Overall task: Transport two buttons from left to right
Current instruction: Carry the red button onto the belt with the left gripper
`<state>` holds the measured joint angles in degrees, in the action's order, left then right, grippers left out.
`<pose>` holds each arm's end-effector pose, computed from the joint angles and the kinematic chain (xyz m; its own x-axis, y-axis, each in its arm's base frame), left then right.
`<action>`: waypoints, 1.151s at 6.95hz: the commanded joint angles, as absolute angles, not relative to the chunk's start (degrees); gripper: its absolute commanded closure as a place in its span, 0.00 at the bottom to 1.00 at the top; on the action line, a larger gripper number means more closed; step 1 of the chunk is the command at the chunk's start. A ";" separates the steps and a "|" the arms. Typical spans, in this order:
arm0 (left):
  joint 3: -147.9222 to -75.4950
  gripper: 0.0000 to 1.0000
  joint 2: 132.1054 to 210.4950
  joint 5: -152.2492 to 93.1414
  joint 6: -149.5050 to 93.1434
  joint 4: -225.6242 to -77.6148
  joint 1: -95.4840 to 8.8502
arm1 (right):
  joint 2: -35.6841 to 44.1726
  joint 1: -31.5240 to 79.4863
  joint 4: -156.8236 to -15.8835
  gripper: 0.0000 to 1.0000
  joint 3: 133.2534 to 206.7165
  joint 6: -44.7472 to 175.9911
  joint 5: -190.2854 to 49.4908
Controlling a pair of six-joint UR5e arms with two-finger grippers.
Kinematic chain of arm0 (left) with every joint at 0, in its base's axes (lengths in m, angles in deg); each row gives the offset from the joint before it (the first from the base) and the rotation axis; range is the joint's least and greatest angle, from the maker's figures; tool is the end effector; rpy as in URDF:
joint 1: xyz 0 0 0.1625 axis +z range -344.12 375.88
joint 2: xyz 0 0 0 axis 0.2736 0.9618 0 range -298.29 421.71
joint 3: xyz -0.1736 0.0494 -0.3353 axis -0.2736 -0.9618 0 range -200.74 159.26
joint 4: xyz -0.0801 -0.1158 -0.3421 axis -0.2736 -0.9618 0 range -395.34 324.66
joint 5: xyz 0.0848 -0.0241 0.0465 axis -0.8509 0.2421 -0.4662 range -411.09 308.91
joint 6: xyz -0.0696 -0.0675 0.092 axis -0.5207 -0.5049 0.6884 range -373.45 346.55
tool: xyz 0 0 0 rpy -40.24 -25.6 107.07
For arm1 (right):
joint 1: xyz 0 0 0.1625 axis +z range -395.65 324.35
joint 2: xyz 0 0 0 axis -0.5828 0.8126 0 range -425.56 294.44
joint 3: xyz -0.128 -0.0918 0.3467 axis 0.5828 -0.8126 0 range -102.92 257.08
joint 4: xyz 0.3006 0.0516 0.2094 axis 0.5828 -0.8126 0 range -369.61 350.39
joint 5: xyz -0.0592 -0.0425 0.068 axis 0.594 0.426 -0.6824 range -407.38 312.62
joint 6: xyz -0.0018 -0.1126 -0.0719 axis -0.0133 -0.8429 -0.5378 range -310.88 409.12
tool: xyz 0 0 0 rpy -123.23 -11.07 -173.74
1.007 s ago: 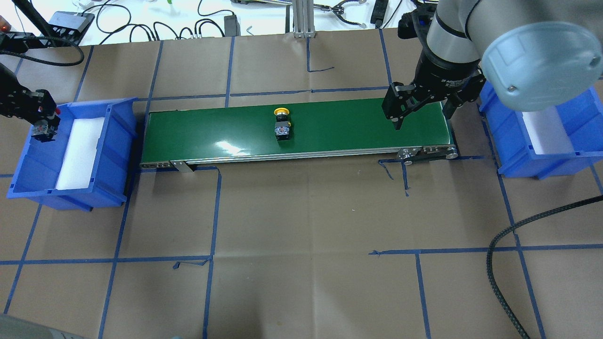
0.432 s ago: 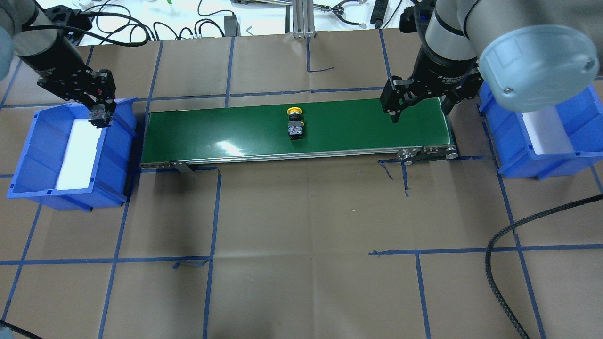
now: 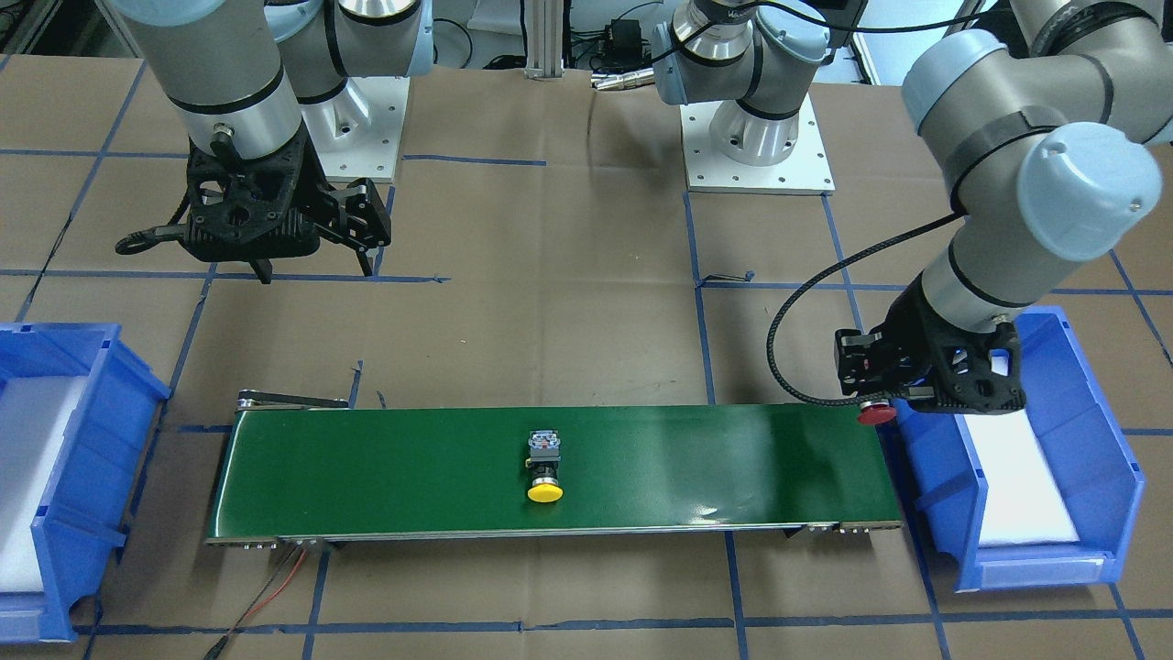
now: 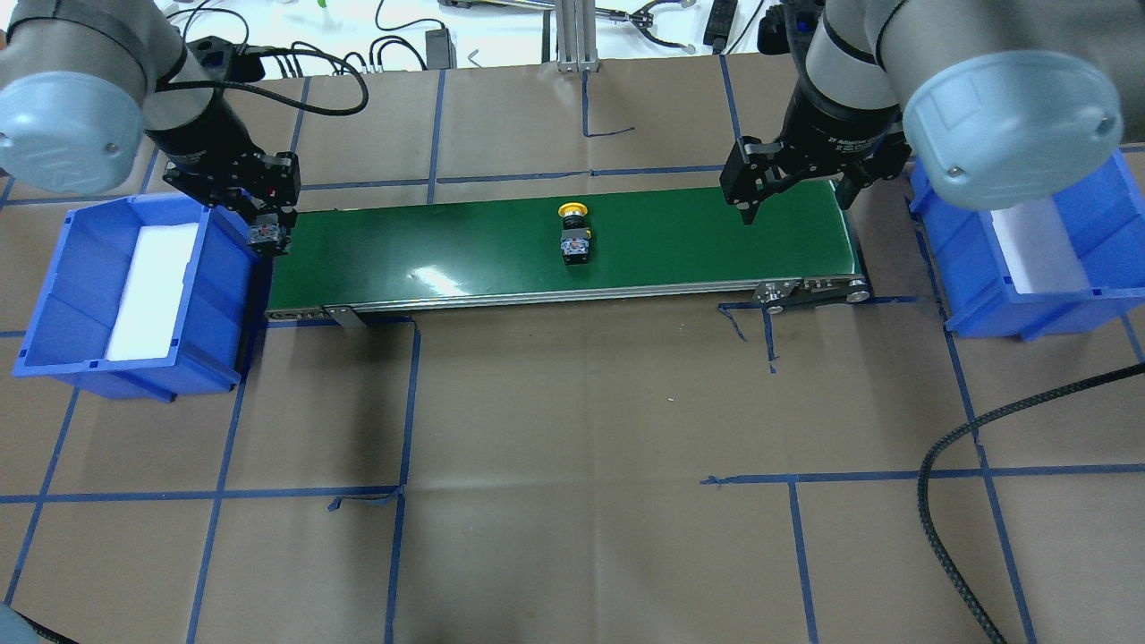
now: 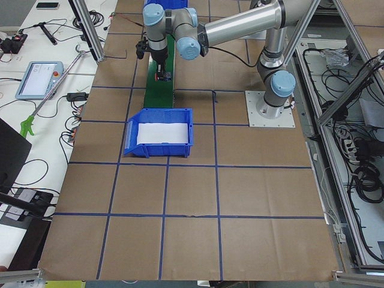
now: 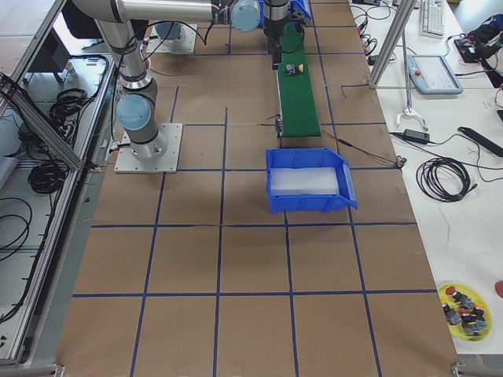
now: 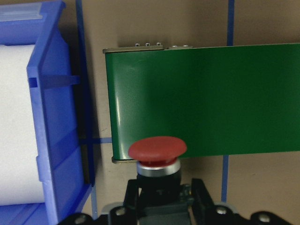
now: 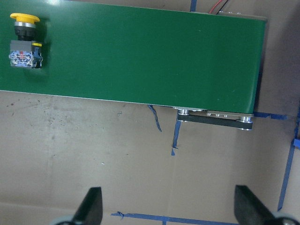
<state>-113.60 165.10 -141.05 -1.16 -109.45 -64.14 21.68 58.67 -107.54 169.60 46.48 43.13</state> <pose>-0.0415 -0.5336 0.3021 -0.9992 0.0403 0.0020 0.0403 0.9992 0.0059 0.1669 -0.4564 0.3823 -0.9926 -0.1207 0.0110 -0.1211 0.9916 -0.0458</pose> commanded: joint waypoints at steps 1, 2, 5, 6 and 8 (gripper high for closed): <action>-118.02 0.95 167.60 -142.65 -1.15 -101.37 -65.59 | 21.62 58.66 -107.87 0.00 169.63 46.48 43.50; -118.64 0.95 169.44 -143.02 -0.10 -98.30 -65.60 | 21.62 58.66 -107.87 0.00 169.54 46.48 43.33; -118.30 0.95 173.40 -143.02 1.22 -94.15 -65.60 | 21.10 58.66 -107.96 0.00 169.63 46.48 42.81; -118.04 0.94 173.94 -143.02 1.23 -93.62 -65.60 | 20.66 58.74 -108.30 0.00 169.63 46.92 42.71; -118.82 0.83 173.94 -142.93 1.23 -92.73 -65.77 | 18.56 58.74 -112.68 0.00 169.63 47.98 42.62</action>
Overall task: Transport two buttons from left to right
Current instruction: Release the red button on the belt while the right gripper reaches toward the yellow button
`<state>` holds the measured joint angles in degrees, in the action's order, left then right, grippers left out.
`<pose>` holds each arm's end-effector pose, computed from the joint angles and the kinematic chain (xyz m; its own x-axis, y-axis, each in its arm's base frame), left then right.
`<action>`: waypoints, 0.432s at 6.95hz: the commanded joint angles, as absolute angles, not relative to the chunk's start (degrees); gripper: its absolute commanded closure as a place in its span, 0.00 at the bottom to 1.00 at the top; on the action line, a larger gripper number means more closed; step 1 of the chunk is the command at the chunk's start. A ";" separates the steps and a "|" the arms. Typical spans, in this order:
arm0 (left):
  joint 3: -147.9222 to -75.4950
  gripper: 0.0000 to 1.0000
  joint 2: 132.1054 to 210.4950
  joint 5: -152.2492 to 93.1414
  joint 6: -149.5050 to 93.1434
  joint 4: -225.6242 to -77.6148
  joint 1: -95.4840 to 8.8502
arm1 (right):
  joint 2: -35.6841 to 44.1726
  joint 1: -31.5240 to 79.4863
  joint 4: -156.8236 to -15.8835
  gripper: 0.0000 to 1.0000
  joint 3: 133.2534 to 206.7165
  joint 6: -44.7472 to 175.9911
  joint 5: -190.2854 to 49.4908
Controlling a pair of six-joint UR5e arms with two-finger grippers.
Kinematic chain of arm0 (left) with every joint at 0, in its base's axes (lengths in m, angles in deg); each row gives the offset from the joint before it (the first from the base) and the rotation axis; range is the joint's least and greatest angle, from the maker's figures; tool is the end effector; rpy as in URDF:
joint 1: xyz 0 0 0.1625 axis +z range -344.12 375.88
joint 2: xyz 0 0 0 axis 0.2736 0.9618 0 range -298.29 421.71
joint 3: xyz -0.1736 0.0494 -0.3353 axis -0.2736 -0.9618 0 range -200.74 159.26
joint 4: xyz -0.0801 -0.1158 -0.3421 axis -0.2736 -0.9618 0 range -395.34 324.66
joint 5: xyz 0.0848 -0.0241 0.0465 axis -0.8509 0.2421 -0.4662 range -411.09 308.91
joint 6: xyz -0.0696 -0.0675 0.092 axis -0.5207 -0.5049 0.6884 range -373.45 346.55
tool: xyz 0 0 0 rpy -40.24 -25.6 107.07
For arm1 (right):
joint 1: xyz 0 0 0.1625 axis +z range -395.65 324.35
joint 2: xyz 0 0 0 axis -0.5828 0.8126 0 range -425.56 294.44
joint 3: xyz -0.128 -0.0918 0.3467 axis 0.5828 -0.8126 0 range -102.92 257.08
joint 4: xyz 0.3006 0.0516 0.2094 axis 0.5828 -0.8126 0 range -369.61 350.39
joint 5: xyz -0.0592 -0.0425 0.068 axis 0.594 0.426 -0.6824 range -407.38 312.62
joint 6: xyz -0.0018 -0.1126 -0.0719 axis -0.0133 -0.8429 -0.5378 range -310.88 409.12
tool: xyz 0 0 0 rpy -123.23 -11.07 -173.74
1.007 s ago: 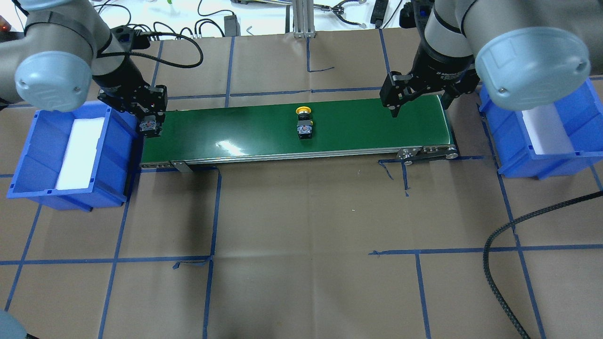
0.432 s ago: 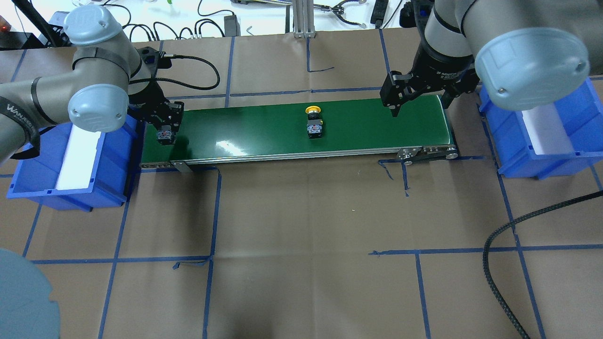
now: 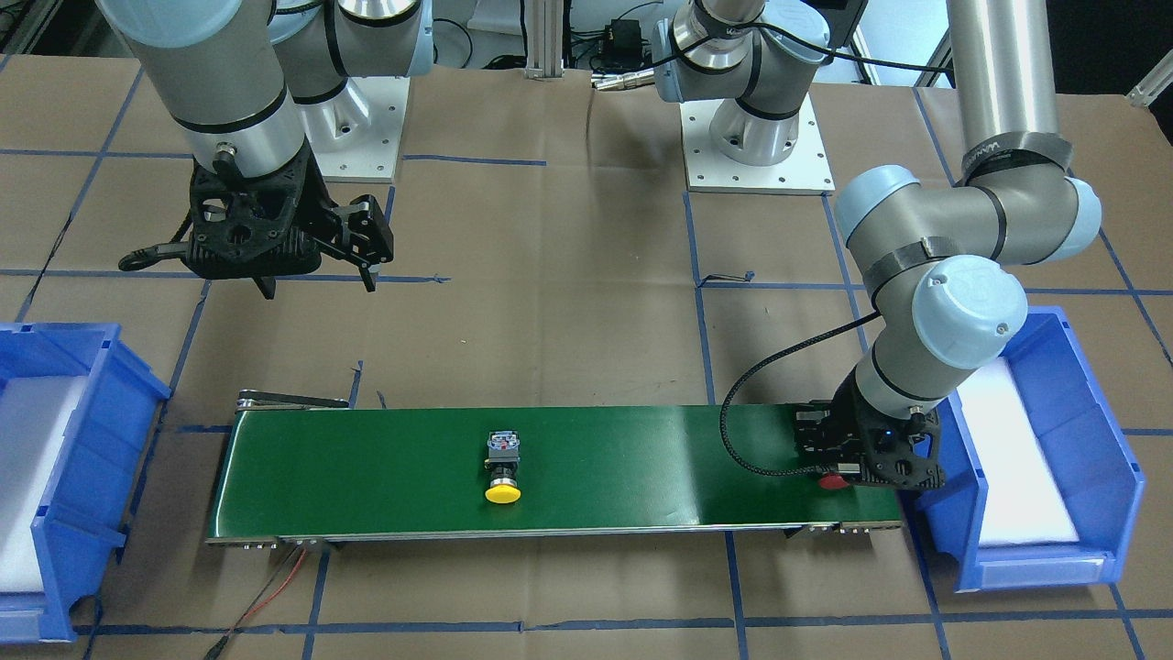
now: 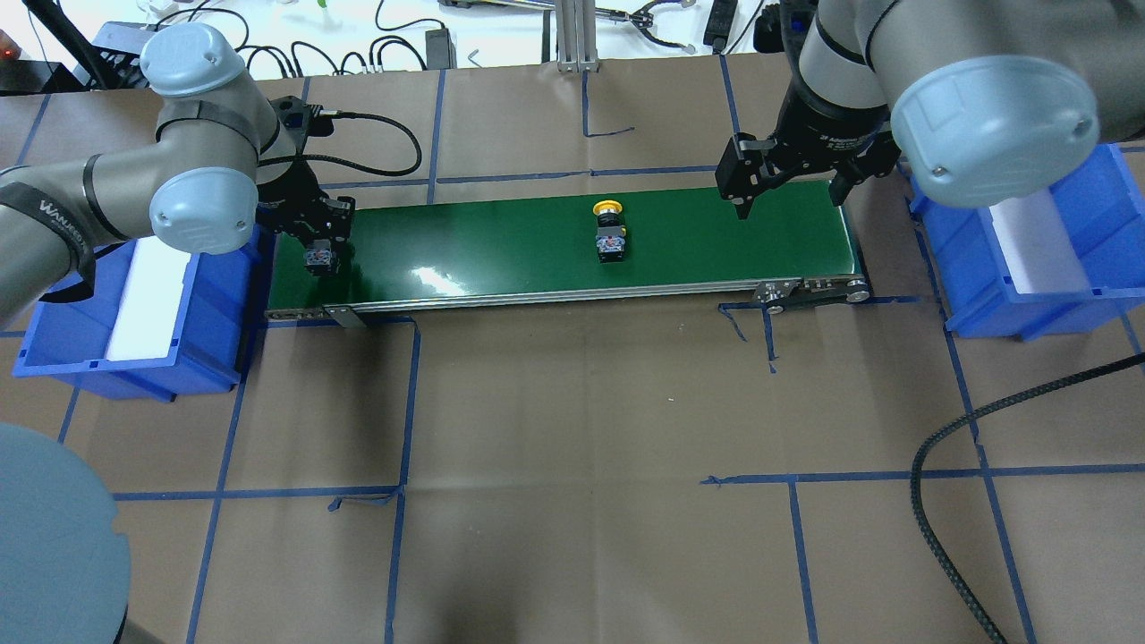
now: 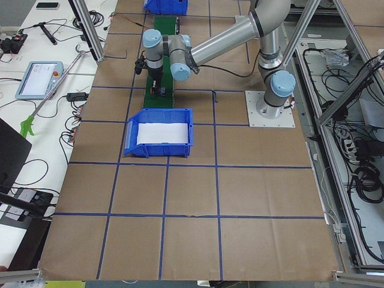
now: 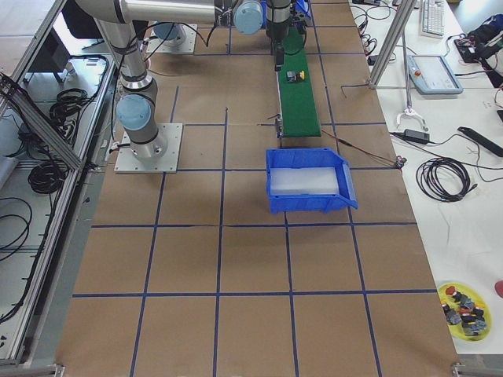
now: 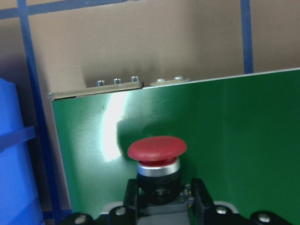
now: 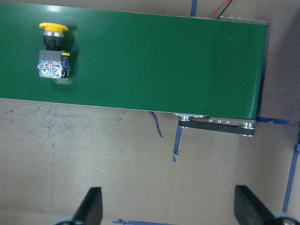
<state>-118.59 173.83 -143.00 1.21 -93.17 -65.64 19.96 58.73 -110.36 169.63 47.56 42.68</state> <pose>-0.0467 -0.5601 0.2132 -0.9934 0.1063 -0.0420 0.1075 0.9938 -0.0288 0.1694 -0.4688 0.3731 -0.9946 -0.1033 0.0028 -0.1033 0.9925 -0.0649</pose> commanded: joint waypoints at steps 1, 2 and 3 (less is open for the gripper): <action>-118.83 0.43 174.03 -142.93 1.05 -92.73 -65.77 | 16.89 58.74 -113.31 0.00 169.63 48.07 42.54; -118.65 0.01 173.77 -142.93 0.70 -92.73 -65.77 | 15.14 58.74 -117.32 0.00 169.63 48.07 42.62; -117.52 0.00 173.68 -143.02 0.79 -92.82 -65.77 | 12.51 58.74 -121.62 0.00 169.63 48.07 42.54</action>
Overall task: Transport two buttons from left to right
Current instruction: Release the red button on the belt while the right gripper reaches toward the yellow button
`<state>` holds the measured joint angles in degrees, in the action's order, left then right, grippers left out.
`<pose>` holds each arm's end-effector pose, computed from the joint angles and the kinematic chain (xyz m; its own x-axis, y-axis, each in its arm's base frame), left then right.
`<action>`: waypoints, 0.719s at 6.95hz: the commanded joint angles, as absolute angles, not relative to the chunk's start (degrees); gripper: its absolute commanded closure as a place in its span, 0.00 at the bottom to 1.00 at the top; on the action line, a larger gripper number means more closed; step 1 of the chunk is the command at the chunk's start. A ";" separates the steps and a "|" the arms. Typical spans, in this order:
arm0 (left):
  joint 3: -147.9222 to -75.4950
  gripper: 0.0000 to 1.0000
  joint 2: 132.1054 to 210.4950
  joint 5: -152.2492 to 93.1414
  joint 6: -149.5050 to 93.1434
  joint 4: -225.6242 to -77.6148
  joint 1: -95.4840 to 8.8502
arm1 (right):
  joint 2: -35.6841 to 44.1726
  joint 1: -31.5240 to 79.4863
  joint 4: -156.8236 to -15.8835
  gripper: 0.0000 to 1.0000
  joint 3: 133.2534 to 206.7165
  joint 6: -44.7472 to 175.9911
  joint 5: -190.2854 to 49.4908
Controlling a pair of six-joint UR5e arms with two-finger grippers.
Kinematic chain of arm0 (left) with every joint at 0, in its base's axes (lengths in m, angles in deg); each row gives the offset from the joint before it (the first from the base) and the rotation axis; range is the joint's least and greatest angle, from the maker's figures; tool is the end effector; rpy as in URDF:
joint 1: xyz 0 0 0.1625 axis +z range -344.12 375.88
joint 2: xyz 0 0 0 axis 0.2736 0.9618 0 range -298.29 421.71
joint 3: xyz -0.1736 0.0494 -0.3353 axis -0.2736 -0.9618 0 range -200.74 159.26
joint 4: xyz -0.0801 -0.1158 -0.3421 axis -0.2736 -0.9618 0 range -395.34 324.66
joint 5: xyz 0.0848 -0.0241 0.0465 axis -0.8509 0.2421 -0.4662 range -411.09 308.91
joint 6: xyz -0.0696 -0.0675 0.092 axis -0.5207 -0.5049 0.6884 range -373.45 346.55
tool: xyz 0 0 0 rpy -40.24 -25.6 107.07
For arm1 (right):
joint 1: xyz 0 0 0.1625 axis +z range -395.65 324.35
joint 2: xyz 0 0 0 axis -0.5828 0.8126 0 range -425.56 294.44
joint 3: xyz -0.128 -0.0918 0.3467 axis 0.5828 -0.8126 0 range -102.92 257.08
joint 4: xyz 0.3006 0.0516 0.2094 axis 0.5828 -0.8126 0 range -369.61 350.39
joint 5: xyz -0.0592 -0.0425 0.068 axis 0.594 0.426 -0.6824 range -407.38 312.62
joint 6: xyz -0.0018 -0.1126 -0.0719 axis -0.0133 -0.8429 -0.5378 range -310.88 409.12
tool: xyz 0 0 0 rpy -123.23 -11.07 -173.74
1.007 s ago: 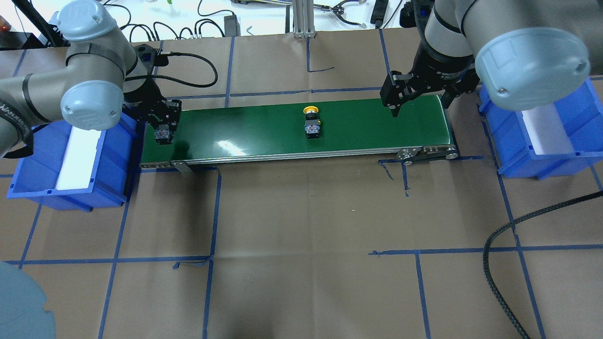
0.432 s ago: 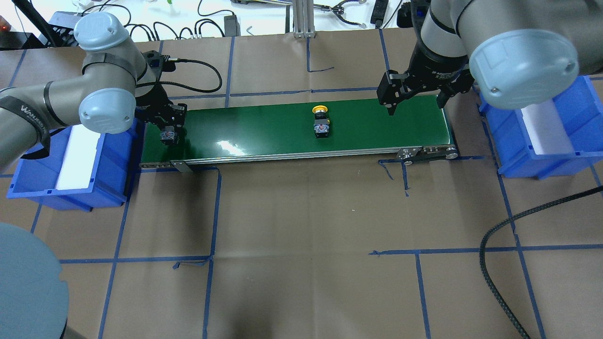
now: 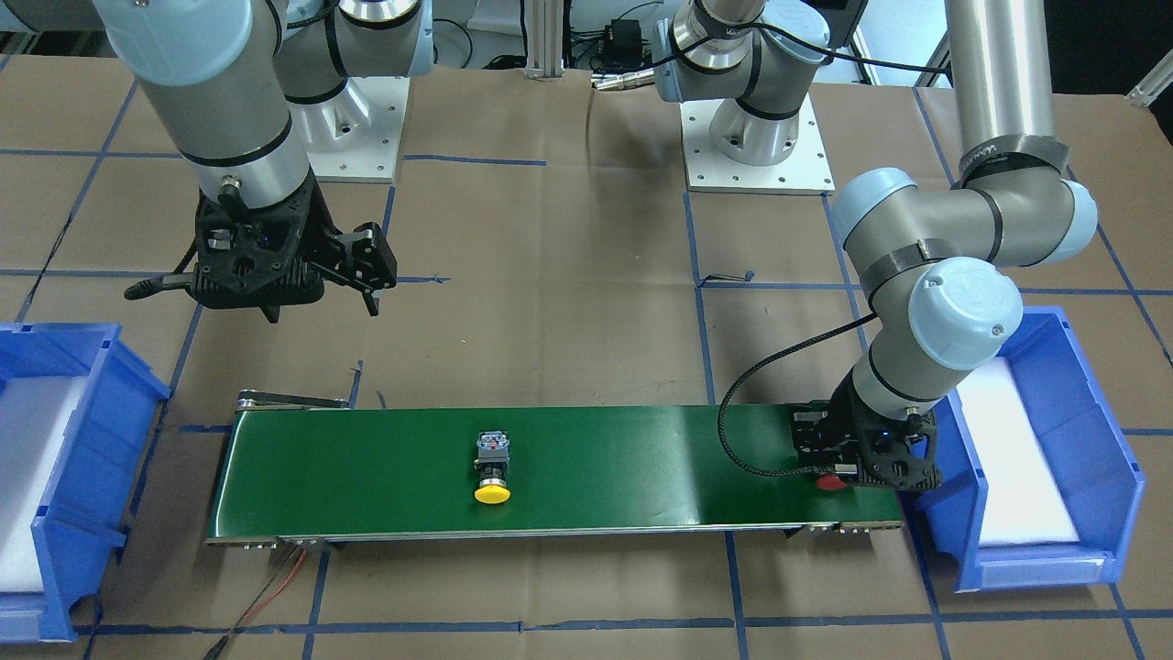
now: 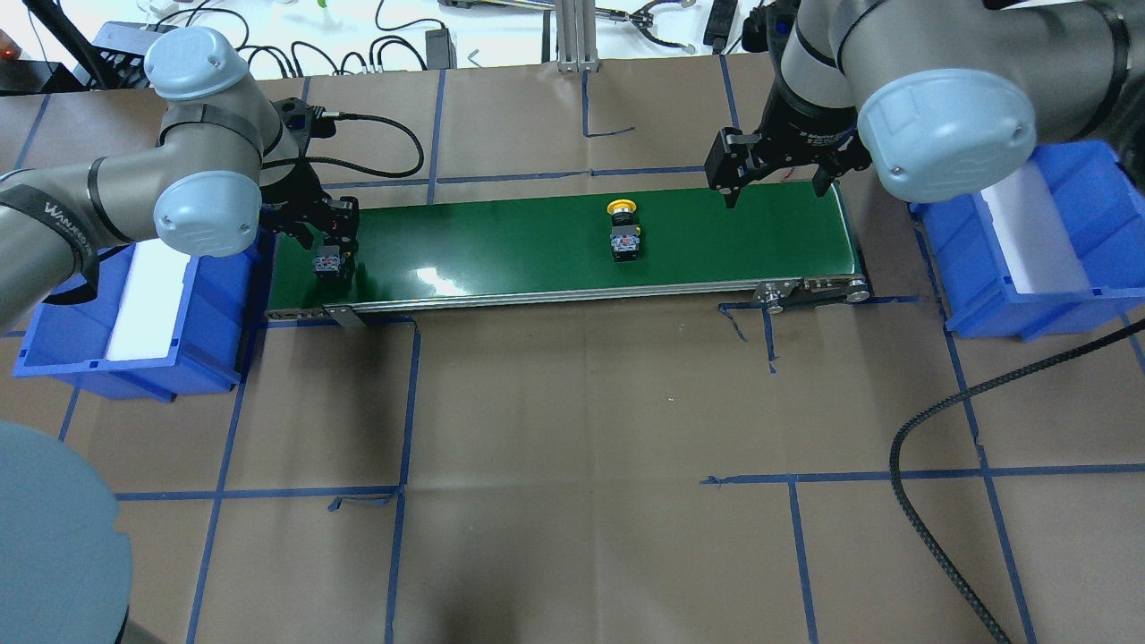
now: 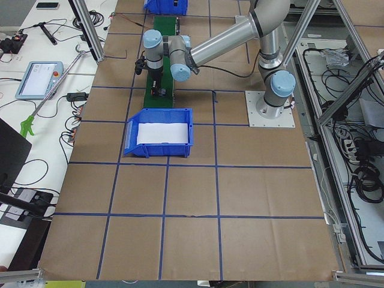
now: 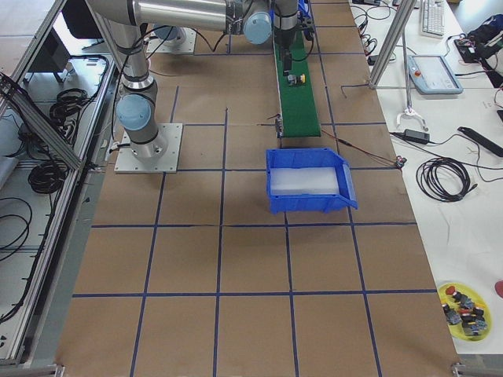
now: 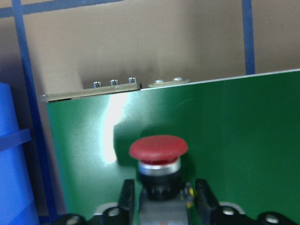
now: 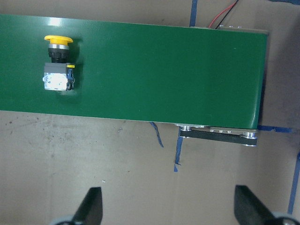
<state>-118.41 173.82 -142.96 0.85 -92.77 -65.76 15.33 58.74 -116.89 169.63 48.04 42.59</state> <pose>-0.0477 -0.5618 0.2153 -0.9939 0.1017 -0.0437 0.1034 0.9939 -0.0392 0.1720 -0.4988 0.3456 -0.9955 -0.0953 0.0013 -0.0949 0.9907 -0.0980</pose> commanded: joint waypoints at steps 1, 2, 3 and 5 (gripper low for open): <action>-116.90 0.00 171.59 -142.85 0.87 -92.99 -65.60 | 10.22 58.74 -124.45 0.00 169.37 48.15 42.28; -114.98 0.00 169.57 -143.02 0.88 -95.35 -65.77 | 9.76 58.74 -124.74 0.00 168.32 48.15 37.84; -112.96 0.00 167.29 -143.02 0.44 -101.72 -65.77 | 9.06 58.83 -124.83 0.00 168.05 47.98 32.14; -111.09 0.00 161.67 -142.50 -5.94 -112.46 -66.99 | 3.64 58.83 -124.83 0.00 166.48 47.98 32.34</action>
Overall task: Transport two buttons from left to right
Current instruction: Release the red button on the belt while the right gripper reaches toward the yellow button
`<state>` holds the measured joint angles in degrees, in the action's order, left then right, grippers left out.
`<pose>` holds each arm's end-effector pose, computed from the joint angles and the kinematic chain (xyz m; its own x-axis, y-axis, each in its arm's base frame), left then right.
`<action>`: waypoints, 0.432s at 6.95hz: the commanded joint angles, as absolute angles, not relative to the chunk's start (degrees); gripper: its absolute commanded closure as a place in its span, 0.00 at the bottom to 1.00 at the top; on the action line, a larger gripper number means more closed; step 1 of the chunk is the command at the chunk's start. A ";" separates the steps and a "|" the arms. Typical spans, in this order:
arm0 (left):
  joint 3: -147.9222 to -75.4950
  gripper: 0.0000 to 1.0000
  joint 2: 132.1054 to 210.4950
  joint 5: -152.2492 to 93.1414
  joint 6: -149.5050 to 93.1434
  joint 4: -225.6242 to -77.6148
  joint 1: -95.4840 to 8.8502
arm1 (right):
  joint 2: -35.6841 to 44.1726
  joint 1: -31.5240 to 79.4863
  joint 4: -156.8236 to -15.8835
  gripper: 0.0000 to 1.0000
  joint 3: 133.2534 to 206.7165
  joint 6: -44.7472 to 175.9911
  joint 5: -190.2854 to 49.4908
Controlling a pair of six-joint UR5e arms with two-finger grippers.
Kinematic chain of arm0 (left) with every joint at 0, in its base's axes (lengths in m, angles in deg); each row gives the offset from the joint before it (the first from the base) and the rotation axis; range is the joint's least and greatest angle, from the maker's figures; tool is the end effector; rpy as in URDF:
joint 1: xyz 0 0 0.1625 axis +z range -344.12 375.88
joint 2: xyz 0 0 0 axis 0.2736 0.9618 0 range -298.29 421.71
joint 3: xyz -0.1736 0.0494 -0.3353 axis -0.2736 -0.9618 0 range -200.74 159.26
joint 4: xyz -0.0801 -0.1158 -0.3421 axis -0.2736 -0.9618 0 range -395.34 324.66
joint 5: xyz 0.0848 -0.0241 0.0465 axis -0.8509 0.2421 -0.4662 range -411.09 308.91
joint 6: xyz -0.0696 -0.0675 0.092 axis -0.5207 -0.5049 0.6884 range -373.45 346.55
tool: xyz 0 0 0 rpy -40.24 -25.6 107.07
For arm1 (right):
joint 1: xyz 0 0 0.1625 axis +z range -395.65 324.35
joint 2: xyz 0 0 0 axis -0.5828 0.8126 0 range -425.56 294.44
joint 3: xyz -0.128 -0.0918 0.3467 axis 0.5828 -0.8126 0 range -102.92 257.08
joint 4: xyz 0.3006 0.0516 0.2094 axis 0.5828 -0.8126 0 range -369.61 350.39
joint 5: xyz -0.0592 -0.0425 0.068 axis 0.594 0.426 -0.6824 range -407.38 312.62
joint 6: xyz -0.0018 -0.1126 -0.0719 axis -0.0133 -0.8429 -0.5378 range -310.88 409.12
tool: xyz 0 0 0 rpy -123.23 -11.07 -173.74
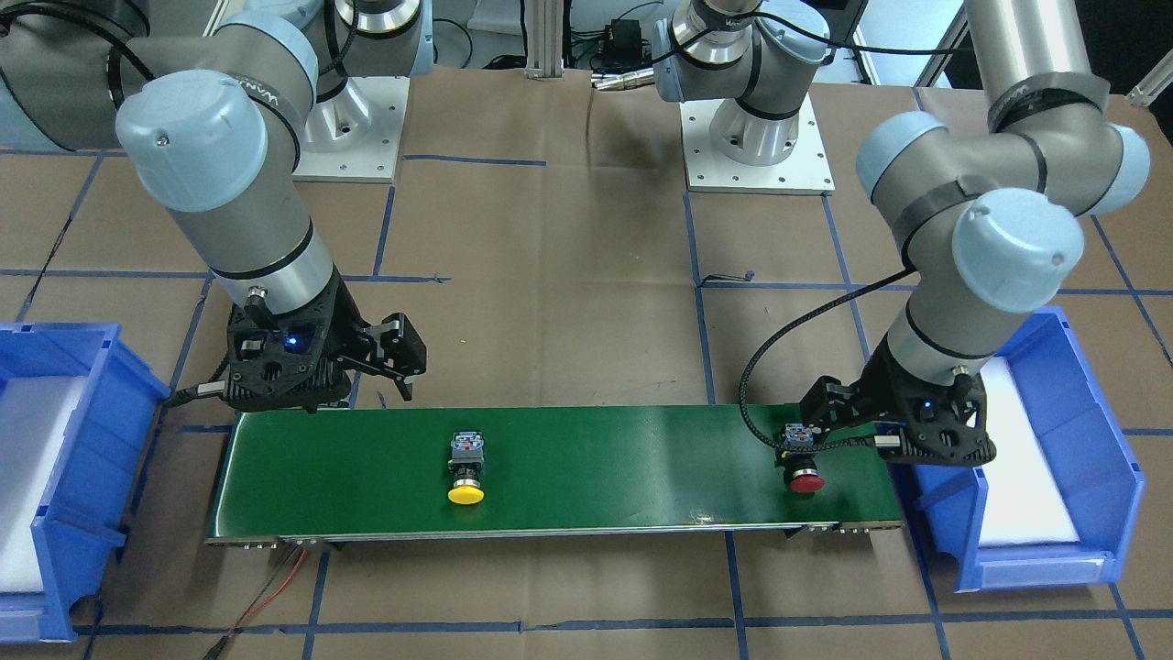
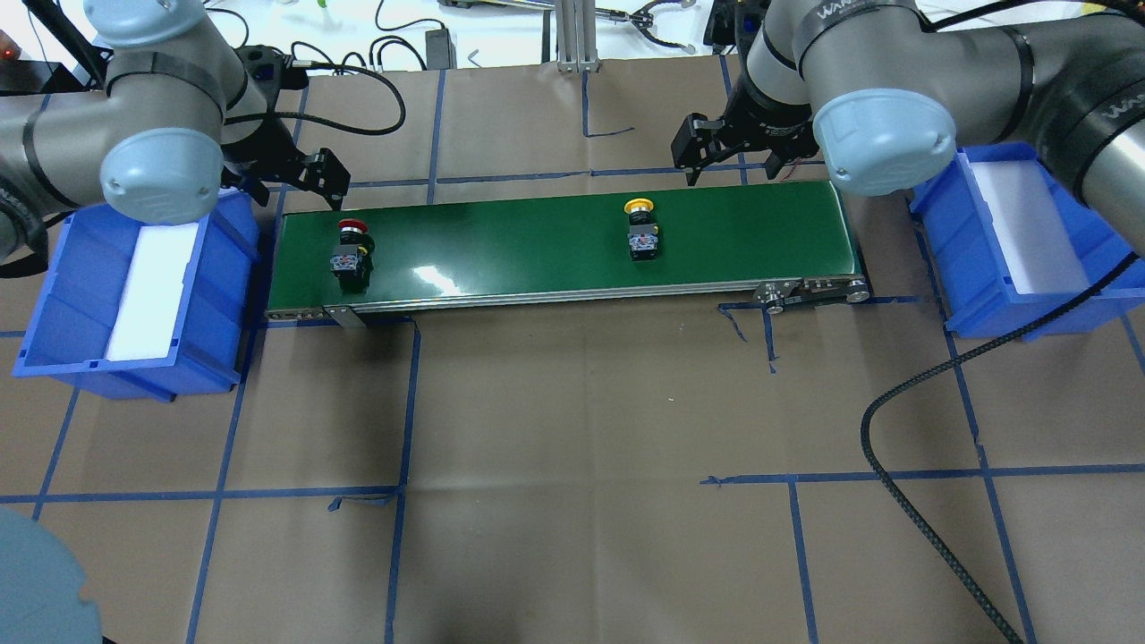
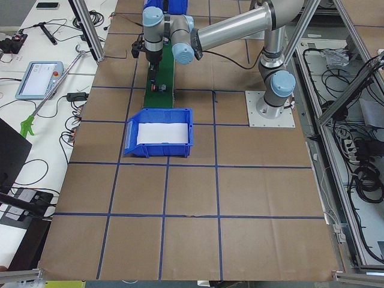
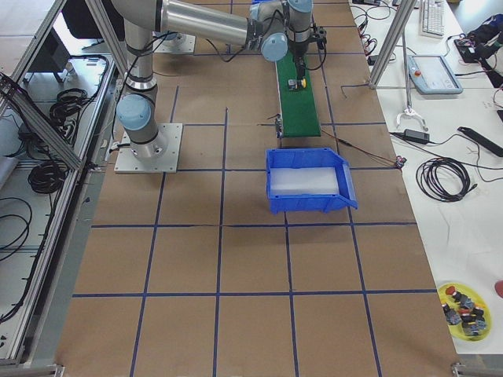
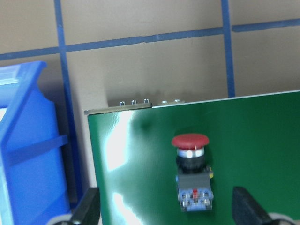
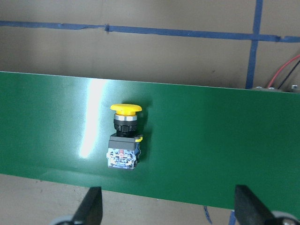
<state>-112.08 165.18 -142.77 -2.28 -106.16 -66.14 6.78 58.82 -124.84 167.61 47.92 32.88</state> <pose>-0.0542 -0.5447 0.3190 -0.9977 0.0529 -0.0435 0.0559 0.9960 -0.0692 0.1989 -0.5446 0.2992 -0.9791 -0.1182 -0.1653 -0.0978 0.9872 -0.1261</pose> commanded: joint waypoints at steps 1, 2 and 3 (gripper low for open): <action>-111.09 0.00 157.29 -142.75 -8.24 -118.25 -69.26 | 1.34 58.83 -124.83 0.00 164.46 47.72 32.60; -112.74 0.00 154.20 -142.76 -11.40 -120.57 -70.51 | -0.68 58.92 -124.83 0.00 163.48 47.98 35.04; -114.07 0.00 152.43 -142.58 -11.60 -120.68 -71.21 | -2.35 59.01 -124.83 0.01 163.39 50.07 38.72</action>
<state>-112.61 155.26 -142.70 -10.15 -119.12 -70.06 -0.08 58.92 -124.84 164.00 48.40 35.13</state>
